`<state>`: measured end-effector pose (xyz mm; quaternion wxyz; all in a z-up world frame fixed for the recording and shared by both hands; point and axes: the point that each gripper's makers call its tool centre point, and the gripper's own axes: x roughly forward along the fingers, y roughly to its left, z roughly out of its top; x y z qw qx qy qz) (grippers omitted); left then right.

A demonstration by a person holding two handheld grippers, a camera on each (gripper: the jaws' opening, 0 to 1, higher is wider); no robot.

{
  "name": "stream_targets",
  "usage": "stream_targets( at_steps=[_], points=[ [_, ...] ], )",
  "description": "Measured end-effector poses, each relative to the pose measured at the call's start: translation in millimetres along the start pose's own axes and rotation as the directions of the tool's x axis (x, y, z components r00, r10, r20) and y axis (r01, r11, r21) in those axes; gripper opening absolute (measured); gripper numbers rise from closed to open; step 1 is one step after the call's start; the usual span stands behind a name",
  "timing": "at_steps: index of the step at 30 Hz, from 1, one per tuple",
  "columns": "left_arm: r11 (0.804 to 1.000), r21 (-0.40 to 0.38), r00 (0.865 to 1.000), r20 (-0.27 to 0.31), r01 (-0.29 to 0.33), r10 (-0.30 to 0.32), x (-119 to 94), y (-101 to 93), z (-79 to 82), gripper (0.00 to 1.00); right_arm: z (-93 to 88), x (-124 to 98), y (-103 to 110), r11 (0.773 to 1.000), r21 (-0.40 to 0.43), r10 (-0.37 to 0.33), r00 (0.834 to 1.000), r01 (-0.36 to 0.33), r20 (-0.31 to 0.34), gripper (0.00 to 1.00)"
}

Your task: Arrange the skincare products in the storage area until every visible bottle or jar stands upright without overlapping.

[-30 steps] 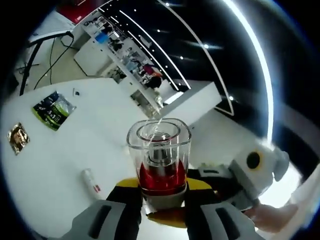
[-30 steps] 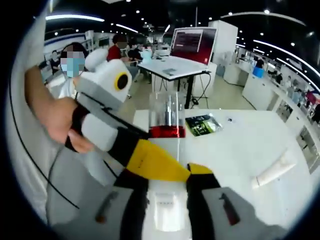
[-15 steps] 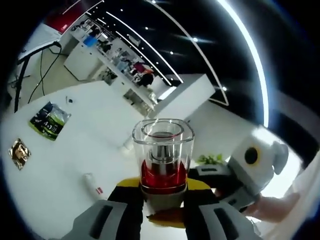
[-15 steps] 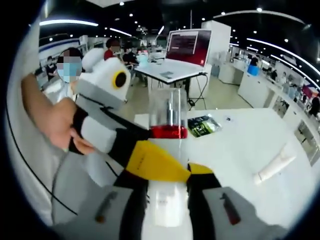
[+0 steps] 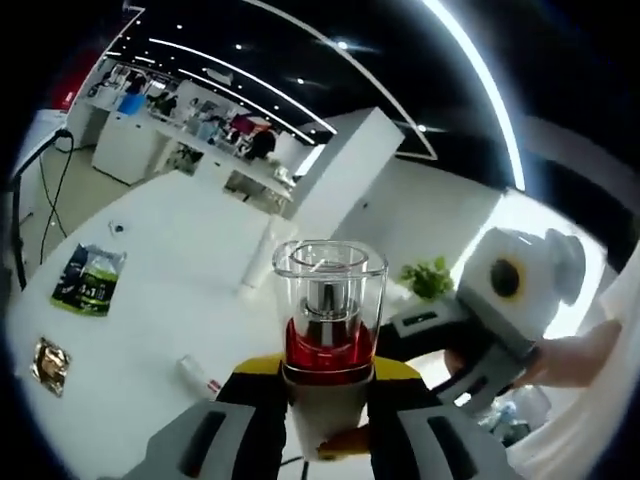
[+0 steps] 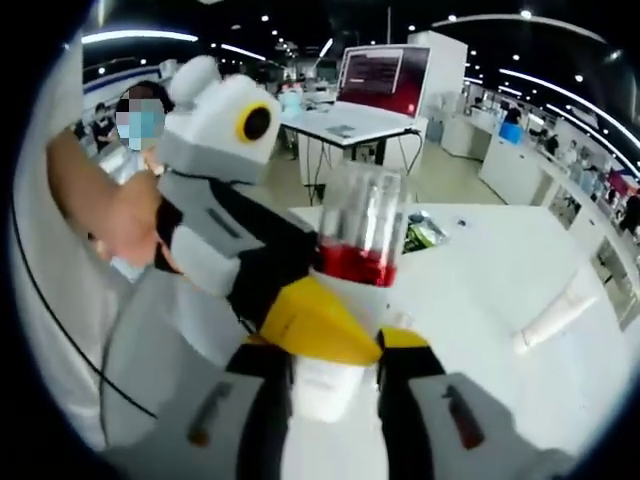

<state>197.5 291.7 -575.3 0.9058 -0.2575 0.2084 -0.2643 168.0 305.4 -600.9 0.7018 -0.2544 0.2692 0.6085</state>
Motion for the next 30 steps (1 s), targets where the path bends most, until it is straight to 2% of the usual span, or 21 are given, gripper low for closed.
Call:
stream_targets(
  at_steps=[4,11,15,18,19,20,22,25,27,30],
  points=[
    [1.0,0.024,1.0,-0.025,0.012,-0.012,1.6,-0.4,-7.1,0.3,-5.7,-0.2,4.4,0.999,0.029,0.019,1.0,-0.019,-0.004,0.35],
    [0.993,0.117,0.994,-0.111,0.029,-0.016,6.2,2.7,-25.7,0.3,-20.7,-2.0,9.2,0.999,0.0,0.038,0.999,-0.038,-0.035,0.39],
    [0.991,0.126,0.99,-0.136,0.051,-0.034,6.2,4.5,-34.8,0.3,-29.8,-2.1,8.9,0.998,0.008,0.059,0.997,-0.059,-0.056,0.4],
    [0.988,0.149,0.987,-0.16,0.047,-0.023,6.4,8.7,-41.6,0.3,-40.5,-2.0,10.3,0.996,-0.01,0.087,0.99,-0.089,-0.106,0.42],
    [0.987,0.157,0.986,-0.166,0.041,-0.014,6.4,11.1,-43.8,0.3,-46.1,-3.0,15.2,0.991,-0.015,0.127,0.983,-0.13,-0.133,0.42],
    [0.986,0.16,0.986,-0.169,0.041,-0.013,6.3,11.7,-44.4,0.3,-48.5,-3.6,16.5,0.99,-0.013,0.139,0.98,-0.142,-0.145,0.44],
    [0.98,0.19,0.982,-0.188,0.053,-0.017,5.8,13.5,-47.5,0.3,-55.8,-6.7,12.7,0.989,-0.039,0.133,0.974,-0.142,-0.181,0.45],
    [0.966,0.25,0.974,-0.225,0.067,-0.009,5.6,15.4,-53.3,0.3,-56.9,-11.7,7.1,0.988,-0.052,0.132,0.974,-0.144,-0.186,0.45],
    [0.948,0.304,0.966,-0.258,0.099,-0.019,5.2,15.2,-58.6,0.3,-51.1,-15.8,1.6,0.99,-0.045,0.126,0.978,-0.135,-0.163,0.46],
    [0.938,0.321,0.957,-0.286,0.131,-0.036,5.4,14.0,-64.3,0.3,-37.4,-21.4,-4.2,0.991,-0.059,0.115,0.986,-0.123,-0.12,0.46]
  ],
)
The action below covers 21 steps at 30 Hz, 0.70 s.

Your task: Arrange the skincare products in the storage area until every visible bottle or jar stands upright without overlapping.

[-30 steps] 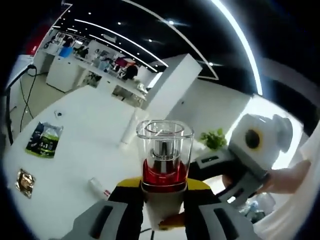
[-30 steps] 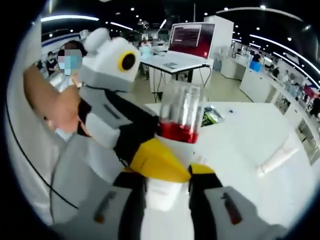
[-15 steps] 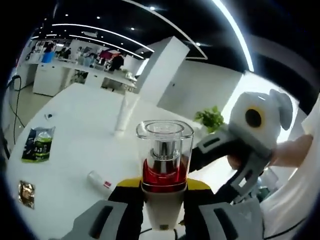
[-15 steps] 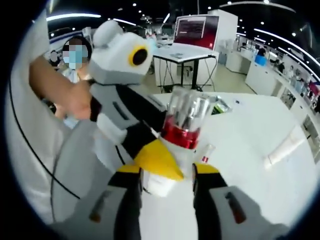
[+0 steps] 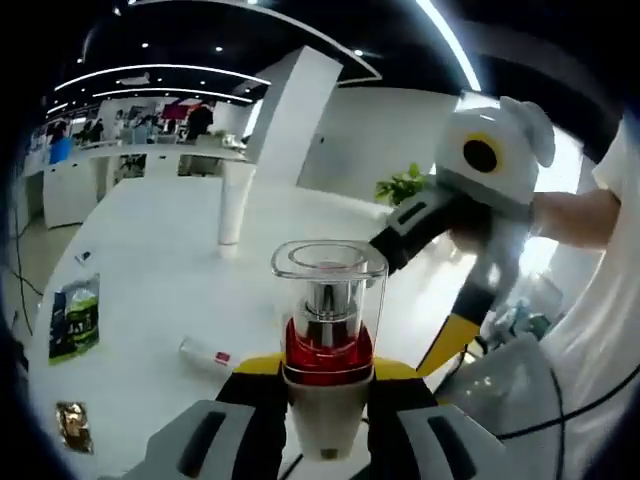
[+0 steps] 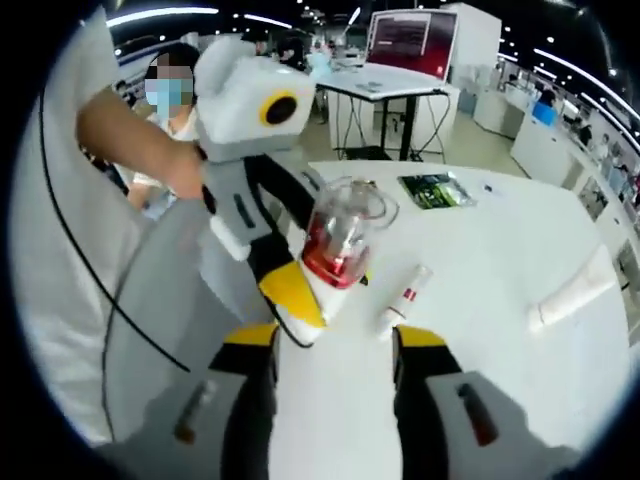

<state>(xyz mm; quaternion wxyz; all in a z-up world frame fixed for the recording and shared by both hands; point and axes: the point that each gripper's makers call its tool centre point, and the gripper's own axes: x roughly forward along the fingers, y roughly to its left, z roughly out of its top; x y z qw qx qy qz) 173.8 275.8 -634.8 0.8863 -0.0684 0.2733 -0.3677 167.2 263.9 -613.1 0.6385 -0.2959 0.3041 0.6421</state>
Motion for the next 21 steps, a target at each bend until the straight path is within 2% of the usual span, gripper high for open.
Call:
stream_targets(
  at_steps=[3,5,9,13,14,17,20,21],
  points=[
    [0.999,0.041,1.0,-0.023,0.021,-0.02,3.5,-3.7,-4.1,0.3,6.2,-3.7,0.3,0.999,-0.034,0.008,1.0,-0.008,0.01,0.46],
    [0.997,0.065,0.998,-0.038,0.045,-0.042,6.1,-8.3,-6.2,0.3,8.8,-4.6,1.5,0.995,-0.098,0.022,1.0,-0.021,0.003,0.45],
    [0.986,0.139,0.993,-0.084,0.093,-0.082,11.2,-19.9,-13.6,0.3,3.3,-5.2,5.5,0.962,-0.265,0.05,0.995,-0.071,-0.085,0.44],
    [0.961,0.238,0.984,-0.147,0.138,-0.105,15.3,-31.4,-21.9,0.3,-0.7,-5.7,8.7,0.925,-0.356,0.079,0.985,-0.131,-0.157,0.42],
    [0.953,0.265,0.981,-0.157,0.149,-0.11,16.4,-34.5,-23.2,0.3,-2.4,-5.5,15.4,0.91,-0.372,0.12,0.976,-0.182,-0.182,0.4],
    [0.938,0.305,0.977,-0.18,0.166,-0.115,18.7,-41.8,-26.7,0.3,-4.3,-4.2,28.2,0.885,-0.387,0.181,0.957,-0.258,-0.225,0.36],
    [0.932,0.319,0.974,-0.192,0.175,-0.117,19.6,-44.9,-28.7,0.3,-10.6,-0.7,37.5,0.854,-0.417,0.206,0.938,-0.312,-0.28,0.33],
    [0.92,0.342,0.97,-0.208,0.191,-0.124,19.8,-48.5,-31.6,0.3,-12.0,0.6,37.9,0.848,-0.425,0.202,0.935,-0.316,-0.291,0.32]
  ],
)
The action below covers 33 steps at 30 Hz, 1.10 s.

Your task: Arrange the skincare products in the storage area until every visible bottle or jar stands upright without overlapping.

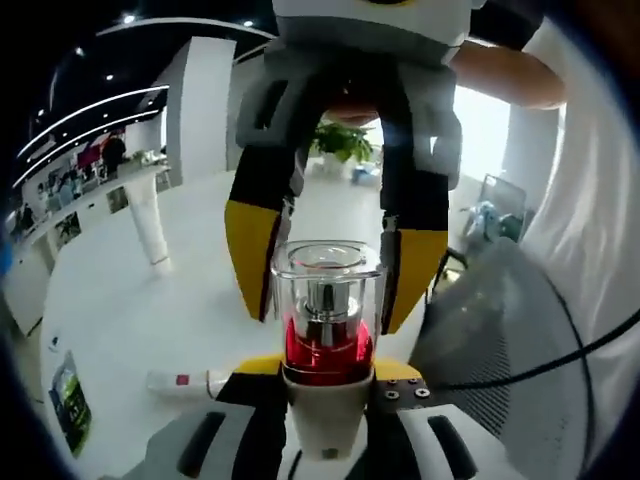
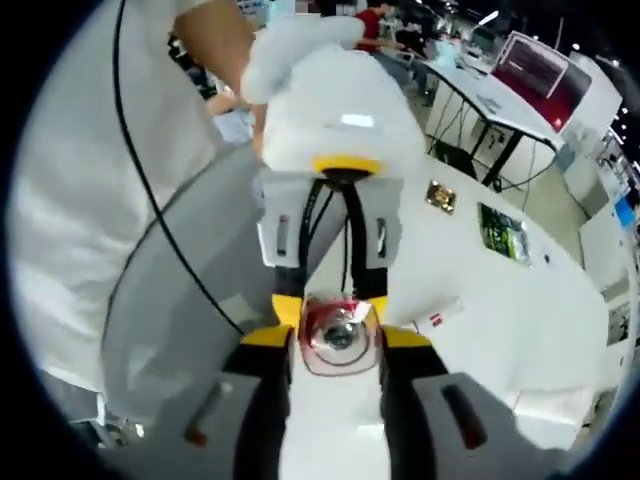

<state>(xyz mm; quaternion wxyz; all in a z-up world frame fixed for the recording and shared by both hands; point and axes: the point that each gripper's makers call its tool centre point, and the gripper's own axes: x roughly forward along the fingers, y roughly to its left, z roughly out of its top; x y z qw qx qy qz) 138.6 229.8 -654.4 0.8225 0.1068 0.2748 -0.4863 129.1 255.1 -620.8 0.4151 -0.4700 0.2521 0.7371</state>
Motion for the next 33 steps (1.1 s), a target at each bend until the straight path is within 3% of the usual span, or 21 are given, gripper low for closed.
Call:
stream_targets(
  at_steps=[3,19,33],
  points=[
    [0.999,0.034,1.0,-0.028,0.01,-0.009,0.9,-4.3,-3.6,0.3,-1.0,5.0,5.4,0.999,0.029,0.033,0.999,-0.033,-0.017,0.31],
    [0.997,0.08,1.0,-0.014,0.013,-0.012,-3.6,-5.5,-3.9,0.3,4.5,3.4,10.5,0.997,0.06,0.049,0.999,-0.049,-0.007,0.31],
    [0.994,0.107,1.0,-0.004,0.022,-0.022,-1.7,-5.3,4.7,0.3,2.9,4.5,10.6,0.997,0.079,0.023,1.0,-0.023,0.009,0.32]
  ],
)
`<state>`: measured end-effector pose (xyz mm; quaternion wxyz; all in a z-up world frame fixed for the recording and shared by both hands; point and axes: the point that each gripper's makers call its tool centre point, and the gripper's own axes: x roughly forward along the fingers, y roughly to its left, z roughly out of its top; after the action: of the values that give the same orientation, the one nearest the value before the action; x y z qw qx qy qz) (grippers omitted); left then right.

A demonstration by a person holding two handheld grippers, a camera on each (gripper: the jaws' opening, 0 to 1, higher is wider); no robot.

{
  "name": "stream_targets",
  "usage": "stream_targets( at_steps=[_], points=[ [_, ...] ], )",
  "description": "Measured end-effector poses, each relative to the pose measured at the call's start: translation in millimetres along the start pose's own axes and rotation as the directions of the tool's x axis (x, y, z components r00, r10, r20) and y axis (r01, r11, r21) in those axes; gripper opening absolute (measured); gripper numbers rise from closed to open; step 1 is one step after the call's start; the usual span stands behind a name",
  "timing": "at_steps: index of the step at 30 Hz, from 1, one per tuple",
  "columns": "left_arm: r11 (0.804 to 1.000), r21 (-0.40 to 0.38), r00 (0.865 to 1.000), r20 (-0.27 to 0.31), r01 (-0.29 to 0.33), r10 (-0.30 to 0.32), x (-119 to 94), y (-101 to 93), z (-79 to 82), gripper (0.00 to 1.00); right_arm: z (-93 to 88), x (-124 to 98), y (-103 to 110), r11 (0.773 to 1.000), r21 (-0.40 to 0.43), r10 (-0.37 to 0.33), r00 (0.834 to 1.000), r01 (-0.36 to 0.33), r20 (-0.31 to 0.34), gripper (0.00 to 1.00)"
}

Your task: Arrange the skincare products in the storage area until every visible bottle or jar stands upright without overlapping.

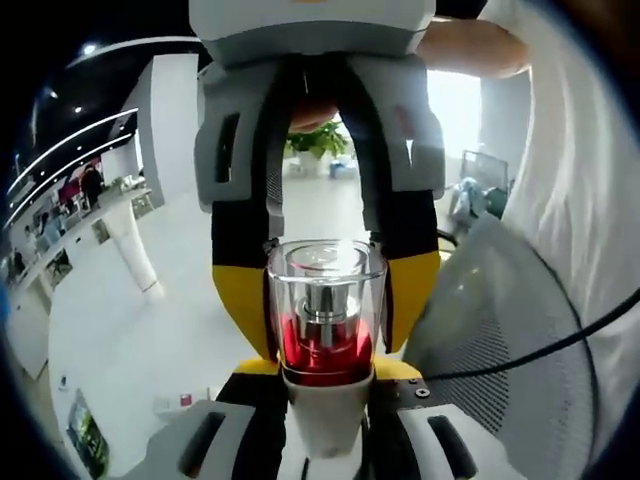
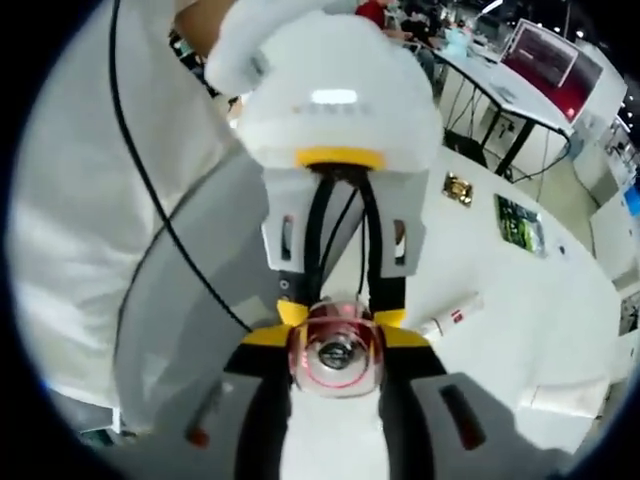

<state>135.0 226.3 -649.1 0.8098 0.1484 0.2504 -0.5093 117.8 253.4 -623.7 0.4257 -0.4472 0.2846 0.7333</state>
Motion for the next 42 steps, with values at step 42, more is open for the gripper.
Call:
stream_targets(
  at_steps=[42],
  points=[
    [0.99,-0.008,0.98,0.138,-0.141,0.141,10.9,27.9,18.8,0.32,-36.0,-36.9,-35.1,0.997,0.006,-0.08,0.984,0.082,-0.162,0.28]
  ],
)
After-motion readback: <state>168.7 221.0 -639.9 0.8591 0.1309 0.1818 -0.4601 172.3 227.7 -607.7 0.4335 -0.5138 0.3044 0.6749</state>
